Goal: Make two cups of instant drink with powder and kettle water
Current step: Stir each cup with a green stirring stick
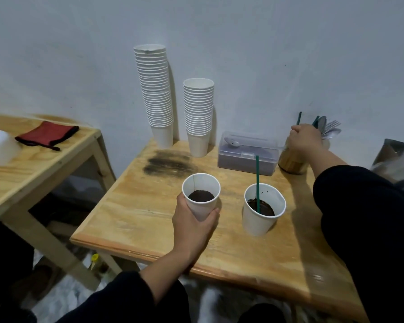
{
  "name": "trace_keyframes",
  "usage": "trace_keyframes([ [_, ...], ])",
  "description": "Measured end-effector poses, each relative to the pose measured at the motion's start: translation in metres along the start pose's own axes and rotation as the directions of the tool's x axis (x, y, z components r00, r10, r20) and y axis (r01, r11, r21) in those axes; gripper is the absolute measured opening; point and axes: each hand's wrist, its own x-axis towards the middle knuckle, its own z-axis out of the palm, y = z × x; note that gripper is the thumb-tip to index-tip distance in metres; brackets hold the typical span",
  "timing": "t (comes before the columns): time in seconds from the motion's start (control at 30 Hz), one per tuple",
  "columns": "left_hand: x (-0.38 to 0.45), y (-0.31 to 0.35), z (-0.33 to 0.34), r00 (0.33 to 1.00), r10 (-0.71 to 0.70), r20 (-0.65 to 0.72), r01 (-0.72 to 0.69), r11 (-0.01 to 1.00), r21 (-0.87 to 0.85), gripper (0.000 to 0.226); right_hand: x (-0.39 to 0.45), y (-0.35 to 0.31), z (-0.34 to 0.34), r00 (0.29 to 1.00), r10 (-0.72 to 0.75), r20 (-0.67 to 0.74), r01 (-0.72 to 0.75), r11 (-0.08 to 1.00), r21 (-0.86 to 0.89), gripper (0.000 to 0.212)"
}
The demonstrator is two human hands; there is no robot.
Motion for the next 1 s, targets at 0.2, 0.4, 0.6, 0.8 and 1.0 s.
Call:
trace_keyframes([
  [0.2,0.001,-0.001,0.0,1.0,0.008,-0.003,-0.008,1.0,-0.004,0.064,0.003,0.004,0.001,0.997,-0.082,-0.003,0.082,0.996,-0.021,0.017],
  [0.4,0.001,-0.001,0.0,1.0,0.003,0.002,-0.002,1.0,-0.011,0.065,-0.004,-0.004,-0.01,0.956,-0.139,-0.257,0.176,0.976,0.126,0.031],
  [0.6,0.0,0.001,-0.001,1.0,0.001,0.012,-0.001,1.0,-0.027,0.066,-0.022,-0.033,-0.034,0.893,-0.18,-0.412,0.269,0.948,0.168,0.026],
  [0.8,-0.001,0.001,-0.002,0.999,0.003,0.033,-0.002,0.999,-0.05,0.068,-0.057,-0.074,-0.05,0.862,-0.201,-0.465,0.361,0.887,0.287,0.022],
  [1.0,-0.002,0.003,-0.005,0.999,0.013,0.039,-0.01,0.998,-0.063,0.066,-0.11,-0.116,-0.049,0.906,-0.1,-0.411,0.347,0.732,0.586,0.028],
])
